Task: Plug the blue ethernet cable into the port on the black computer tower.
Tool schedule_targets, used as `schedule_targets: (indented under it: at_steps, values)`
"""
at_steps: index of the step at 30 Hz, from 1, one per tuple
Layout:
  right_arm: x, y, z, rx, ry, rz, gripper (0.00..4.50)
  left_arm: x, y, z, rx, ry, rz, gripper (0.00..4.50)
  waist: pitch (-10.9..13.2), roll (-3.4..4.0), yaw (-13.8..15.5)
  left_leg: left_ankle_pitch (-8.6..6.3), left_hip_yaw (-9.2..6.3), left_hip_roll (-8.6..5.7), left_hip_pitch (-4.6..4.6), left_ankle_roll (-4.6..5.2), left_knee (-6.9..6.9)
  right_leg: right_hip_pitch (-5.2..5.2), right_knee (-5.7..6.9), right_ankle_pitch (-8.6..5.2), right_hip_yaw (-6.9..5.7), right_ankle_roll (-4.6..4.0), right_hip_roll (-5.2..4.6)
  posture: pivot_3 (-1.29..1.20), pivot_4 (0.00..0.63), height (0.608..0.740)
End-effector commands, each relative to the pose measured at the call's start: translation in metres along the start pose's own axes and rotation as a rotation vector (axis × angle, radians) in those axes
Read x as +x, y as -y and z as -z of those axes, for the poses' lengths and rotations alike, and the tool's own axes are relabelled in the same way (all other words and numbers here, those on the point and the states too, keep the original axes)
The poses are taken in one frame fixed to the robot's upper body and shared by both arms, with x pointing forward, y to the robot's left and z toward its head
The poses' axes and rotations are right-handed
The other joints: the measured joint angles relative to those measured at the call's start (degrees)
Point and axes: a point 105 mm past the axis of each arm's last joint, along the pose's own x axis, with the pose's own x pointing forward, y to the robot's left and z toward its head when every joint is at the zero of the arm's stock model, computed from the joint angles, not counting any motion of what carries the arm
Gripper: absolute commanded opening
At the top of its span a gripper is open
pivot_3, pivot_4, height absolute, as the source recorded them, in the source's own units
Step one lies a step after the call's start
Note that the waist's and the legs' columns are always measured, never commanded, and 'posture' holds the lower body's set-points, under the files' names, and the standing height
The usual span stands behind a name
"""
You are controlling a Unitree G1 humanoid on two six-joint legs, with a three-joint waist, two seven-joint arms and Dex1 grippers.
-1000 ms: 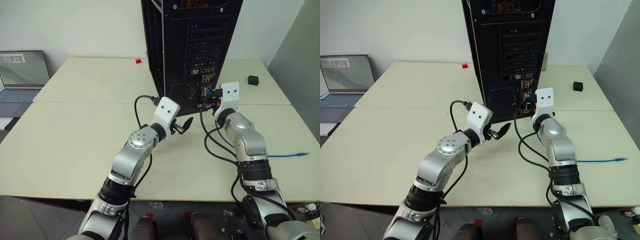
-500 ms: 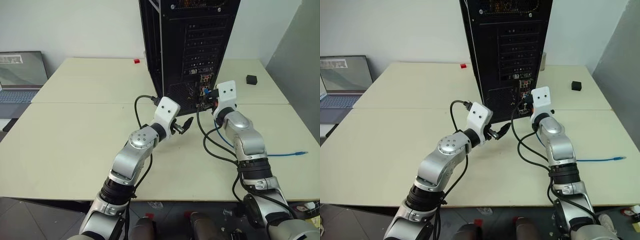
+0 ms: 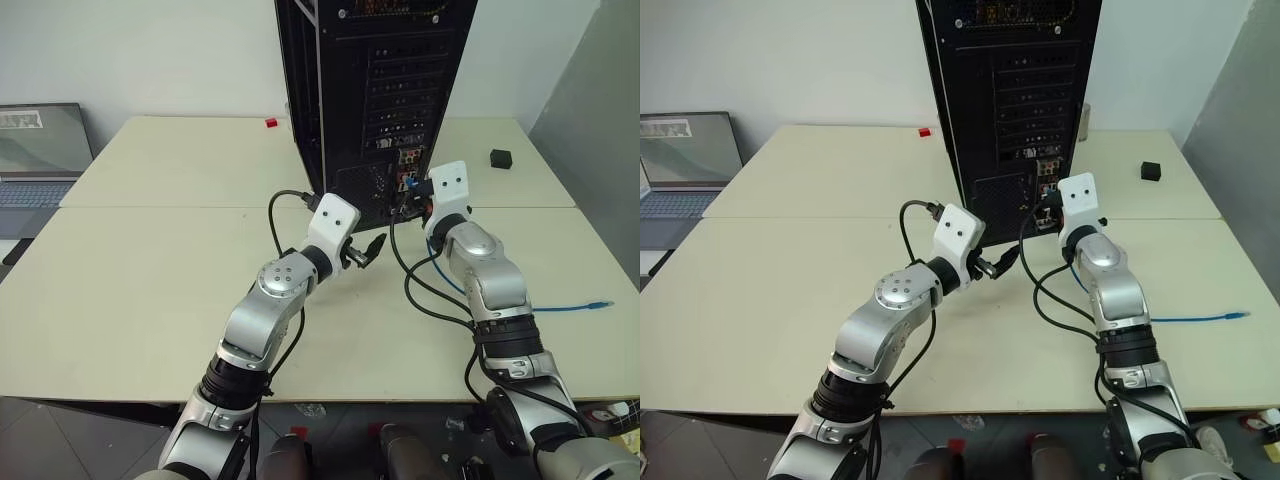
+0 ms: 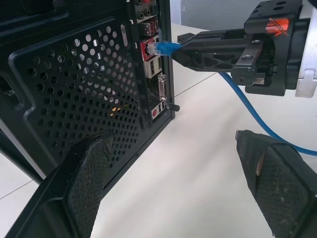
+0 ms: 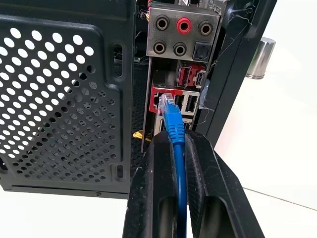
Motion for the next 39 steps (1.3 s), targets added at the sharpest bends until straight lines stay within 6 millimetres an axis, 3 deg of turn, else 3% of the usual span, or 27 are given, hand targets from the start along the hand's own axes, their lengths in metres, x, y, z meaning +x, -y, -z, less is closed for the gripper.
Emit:
schedule_targets:
  at_steps: [1,13,30,38,39]
  values:
    - [0.001,-0.001,-0.031,0.061,0.087,-0.005,0.00,-0.001,-0.005,-0.011,0.011,0.043,-0.012,4.20,0.00,0.00,0.01,0.00,-0.01,0.00,0.00,0.00,0.00,0.00,0.00,0.00,0.00,0.00,0.00,0.00,0.150,0.740]
    - [0.002,0.004,-0.034,0.119,0.077,0.027,0.00,-0.001,-0.006,-0.011,0.011,0.040,-0.017,4.20,0.00,0.01,0.12,0.00,-0.03,0.00,-0.17,0.00,-0.03,-0.20,0.00,0.00,0.01,0.00,-0.04,0.00,0.150,0.740]
    - [0.021,-0.009,-0.049,0.146,0.085,0.008,0.00,-0.005,-0.009,-0.013,0.011,0.039,-0.023,4.20,0.01,0.01,-0.62,0.00,0.19,0.01,-0.14,0.00,-0.02,-0.39,0.07,0.04,0.18,0.04,0.05,0.00,0.150,0.740]
    - [0.020,-0.009,-0.043,0.109,0.084,-0.017,0.00,-0.008,-0.013,-0.010,0.022,0.028,-0.038,4.20,0.01,0.02,-0.97,0.01,0.34,0.04,-0.15,0.00,-0.01,-0.53,0.10,0.10,0.33,0.04,0.13,0.00,0.150,0.740]
    - [0.018,-0.007,-0.040,0.093,0.078,-0.020,0.34,-0.008,-0.015,-0.008,0.027,0.023,-0.040,4.24,0.01,0.02,-0.97,0.01,0.36,0.04,-0.16,0.00,-0.01,-0.56,0.11,0.10,0.35,0.04,0.13,0.00,0.150,0.740]
